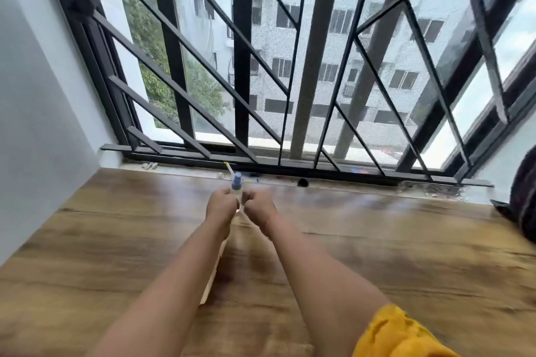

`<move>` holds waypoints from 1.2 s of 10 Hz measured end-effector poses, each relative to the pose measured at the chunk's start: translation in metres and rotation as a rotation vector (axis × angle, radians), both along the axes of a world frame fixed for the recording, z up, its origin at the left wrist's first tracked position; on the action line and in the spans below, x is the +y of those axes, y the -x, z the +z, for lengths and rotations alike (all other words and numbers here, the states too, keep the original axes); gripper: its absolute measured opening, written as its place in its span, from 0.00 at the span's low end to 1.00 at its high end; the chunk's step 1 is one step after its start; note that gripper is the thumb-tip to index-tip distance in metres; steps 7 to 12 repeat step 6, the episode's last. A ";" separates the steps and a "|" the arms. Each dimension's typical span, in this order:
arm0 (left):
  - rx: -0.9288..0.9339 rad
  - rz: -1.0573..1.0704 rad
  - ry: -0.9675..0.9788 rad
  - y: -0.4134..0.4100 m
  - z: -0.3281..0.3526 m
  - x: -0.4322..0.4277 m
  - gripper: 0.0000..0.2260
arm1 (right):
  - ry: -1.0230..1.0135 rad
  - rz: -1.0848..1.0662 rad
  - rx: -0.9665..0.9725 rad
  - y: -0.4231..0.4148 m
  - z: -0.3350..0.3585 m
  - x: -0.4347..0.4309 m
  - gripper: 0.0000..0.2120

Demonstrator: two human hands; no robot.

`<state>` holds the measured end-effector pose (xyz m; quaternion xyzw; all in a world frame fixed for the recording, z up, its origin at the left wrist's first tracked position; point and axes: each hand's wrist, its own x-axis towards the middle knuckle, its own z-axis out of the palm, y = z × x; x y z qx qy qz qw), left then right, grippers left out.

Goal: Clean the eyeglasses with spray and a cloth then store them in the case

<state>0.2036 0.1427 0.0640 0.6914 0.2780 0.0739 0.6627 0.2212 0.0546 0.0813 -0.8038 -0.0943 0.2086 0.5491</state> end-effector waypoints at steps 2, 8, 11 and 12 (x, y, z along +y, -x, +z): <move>-0.016 0.035 -0.035 -0.005 -0.018 0.003 0.10 | -0.041 0.003 0.008 -0.004 -0.012 0.007 0.19; -0.016 0.095 -0.102 0.003 -0.022 0.002 0.07 | -0.060 0.114 0.047 0.004 -0.020 -0.007 0.27; -0.016 0.095 -0.102 0.003 -0.022 0.002 0.07 | -0.060 0.114 0.047 0.004 -0.020 -0.007 0.27; -0.016 0.095 -0.102 0.003 -0.022 0.002 0.07 | -0.060 0.114 0.047 0.004 -0.020 -0.007 0.27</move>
